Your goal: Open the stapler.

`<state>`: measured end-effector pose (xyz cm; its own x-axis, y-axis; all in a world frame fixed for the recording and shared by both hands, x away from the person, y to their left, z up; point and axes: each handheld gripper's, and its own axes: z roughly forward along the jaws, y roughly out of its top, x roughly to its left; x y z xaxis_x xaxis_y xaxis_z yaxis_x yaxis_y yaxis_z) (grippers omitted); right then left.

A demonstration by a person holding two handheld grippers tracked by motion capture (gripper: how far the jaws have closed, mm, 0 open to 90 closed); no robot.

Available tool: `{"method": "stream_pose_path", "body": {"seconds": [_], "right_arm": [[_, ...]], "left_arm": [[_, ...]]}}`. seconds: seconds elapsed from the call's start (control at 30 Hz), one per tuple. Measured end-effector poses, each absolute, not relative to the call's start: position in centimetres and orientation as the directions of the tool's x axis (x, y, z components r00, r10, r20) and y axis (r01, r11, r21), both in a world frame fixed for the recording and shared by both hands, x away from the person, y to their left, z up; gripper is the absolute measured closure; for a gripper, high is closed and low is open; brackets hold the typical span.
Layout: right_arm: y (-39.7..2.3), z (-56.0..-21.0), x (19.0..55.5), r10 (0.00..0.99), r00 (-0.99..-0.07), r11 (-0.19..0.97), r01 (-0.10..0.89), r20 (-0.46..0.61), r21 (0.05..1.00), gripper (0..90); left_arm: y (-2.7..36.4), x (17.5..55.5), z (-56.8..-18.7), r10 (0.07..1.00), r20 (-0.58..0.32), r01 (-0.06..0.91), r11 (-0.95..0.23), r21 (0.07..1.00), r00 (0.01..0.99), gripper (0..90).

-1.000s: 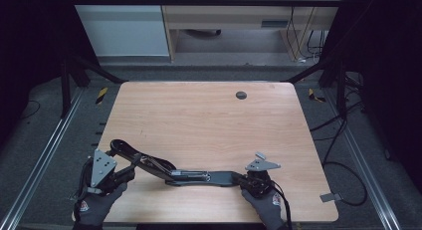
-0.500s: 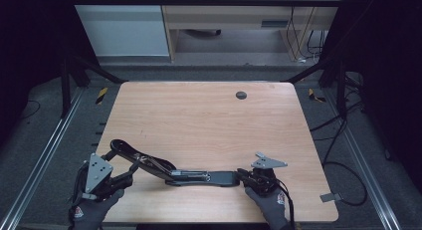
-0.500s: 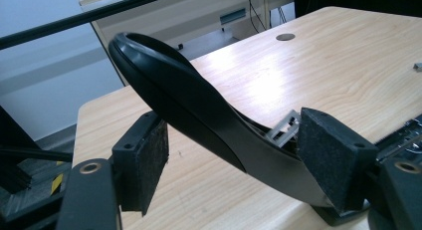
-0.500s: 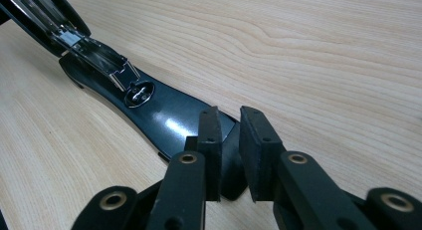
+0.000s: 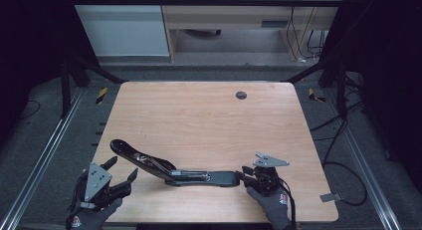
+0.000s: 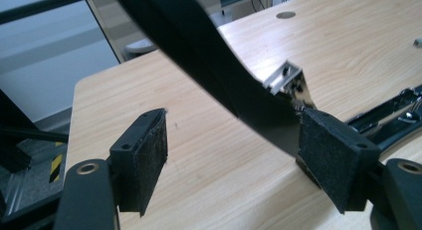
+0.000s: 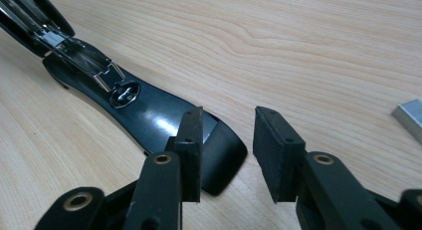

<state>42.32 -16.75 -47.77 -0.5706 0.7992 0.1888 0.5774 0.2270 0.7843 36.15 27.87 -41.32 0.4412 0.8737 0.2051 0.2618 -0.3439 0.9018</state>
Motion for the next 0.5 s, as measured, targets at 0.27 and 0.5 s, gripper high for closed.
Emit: {"method": "stream_pose_path", "body": {"seconds": [0.27, 0.5], "right_arm": [[-17.9, -47.3, 42.5, 0.833, -0.535, 0.236, 0.576, 0.143, 0.782, 59.1], [-19.8, -46.4, 42.9, 0.868, -0.481, 0.209, 0.579, 0.122, 0.788, 56.5]], "left_arm": [[28.0, 36.6, -43.5, 0.872, 0.207, 0.313, -0.367, 0.876, 0.444, 31.8], [28.4, 36.9, -44.3, 0.871, 0.201, 0.330, -0.370, 0.869, 0.448, 33.9]]}}
